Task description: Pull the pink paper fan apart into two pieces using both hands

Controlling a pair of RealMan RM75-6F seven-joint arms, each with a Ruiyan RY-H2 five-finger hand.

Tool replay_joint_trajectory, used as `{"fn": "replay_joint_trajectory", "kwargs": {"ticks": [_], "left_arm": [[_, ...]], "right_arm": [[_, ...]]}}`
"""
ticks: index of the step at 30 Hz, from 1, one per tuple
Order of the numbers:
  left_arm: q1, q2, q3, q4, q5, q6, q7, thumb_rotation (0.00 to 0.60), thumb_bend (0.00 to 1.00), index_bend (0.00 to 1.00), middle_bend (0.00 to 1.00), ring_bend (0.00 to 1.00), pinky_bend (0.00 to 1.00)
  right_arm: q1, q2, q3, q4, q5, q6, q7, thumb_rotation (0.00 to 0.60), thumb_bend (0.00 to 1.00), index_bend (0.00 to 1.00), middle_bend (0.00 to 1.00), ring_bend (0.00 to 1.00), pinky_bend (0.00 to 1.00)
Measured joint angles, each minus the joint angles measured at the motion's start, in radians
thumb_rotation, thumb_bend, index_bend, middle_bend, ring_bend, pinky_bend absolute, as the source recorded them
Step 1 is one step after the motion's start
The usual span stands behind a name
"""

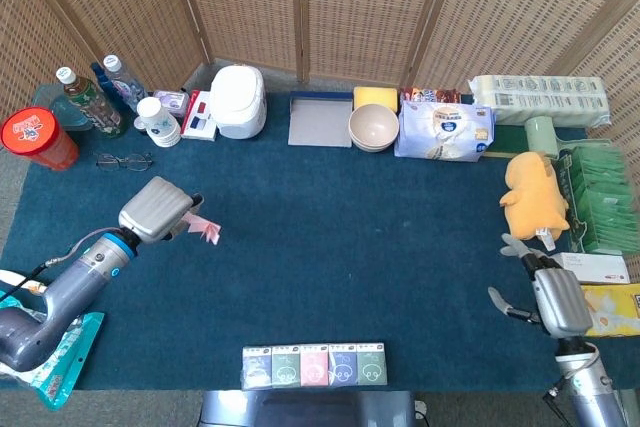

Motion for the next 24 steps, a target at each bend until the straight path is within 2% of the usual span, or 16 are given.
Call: {"fn": "replay_joint_trajectory", "kwargs": {"ticks": [3,8,14,24], "left_arm": [[-0.037,0.01,-0.016,0.002,0.038,-0.029,-0.049,0.6,0.41,0.68,1.0,1.0,1.0],[-0.09,0.006,-0.035,0.022,0.074,-0.073,-0.123,0.6,0.41,0.68,1.0,1.0,1.0],[-0.143,-0.024,-0.05,0.069,0.093,-0.117,-0.198,0.6,0.41,0.68,1.0,1.0,1.0],[-0.209,-0.054,-0.064,0.092,0.101,-0.161,-0.267,0.6,0.41,0.68,1.0,1.0,1.0]], "right_arm": [[0.045,-0.008,0.01,-0.033,-0.01,-0.039,0.053,0.448,0.33,0.08,0.32,0.27,0.37],[0.118,-0.034,0.031,-0.066,-0.015,-0.11,0.147,0.446,0.34,0.08,0.31,0.23,0.27],[0.206,-0.104,0.056,-0.065,-0.014,-0.177,0.226,0.447,0.34,0.04,0.26,0.2,0.27],[0.278,-0.211,0.072,0.009,-0.005,-0.2,0.302,0.447,0.35,0.01,0.25,0.19,0.27]]}}
